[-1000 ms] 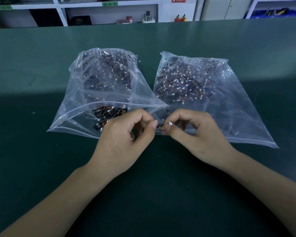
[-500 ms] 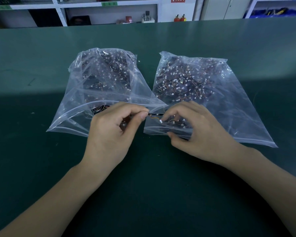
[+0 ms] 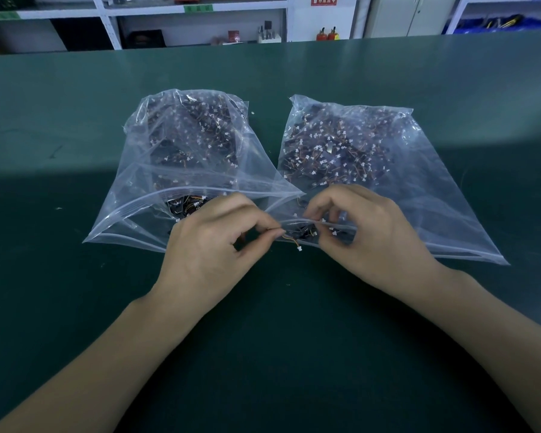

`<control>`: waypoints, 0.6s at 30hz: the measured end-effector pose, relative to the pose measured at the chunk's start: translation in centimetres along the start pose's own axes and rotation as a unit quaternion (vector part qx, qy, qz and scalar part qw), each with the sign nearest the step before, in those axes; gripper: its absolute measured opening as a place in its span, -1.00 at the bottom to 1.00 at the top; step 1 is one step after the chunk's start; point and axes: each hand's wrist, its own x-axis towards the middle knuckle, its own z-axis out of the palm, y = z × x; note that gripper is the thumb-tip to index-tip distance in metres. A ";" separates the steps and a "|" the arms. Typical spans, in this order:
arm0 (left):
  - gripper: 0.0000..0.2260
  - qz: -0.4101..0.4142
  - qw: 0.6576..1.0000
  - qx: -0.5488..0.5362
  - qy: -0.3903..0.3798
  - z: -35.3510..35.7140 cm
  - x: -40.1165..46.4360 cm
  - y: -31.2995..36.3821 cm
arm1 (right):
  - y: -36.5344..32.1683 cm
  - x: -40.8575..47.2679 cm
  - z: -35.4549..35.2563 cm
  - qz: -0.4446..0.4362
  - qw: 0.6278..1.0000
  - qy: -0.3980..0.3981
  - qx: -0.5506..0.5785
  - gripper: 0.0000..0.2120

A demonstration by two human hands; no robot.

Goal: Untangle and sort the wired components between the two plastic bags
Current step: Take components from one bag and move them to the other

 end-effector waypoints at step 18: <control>-0.88 0.072 0.959 0.251 -0.113 1.3 0.3 2.1 | 0.0 -0.1 0.6 -0.003 1.000 -0.003 0.002 -0.69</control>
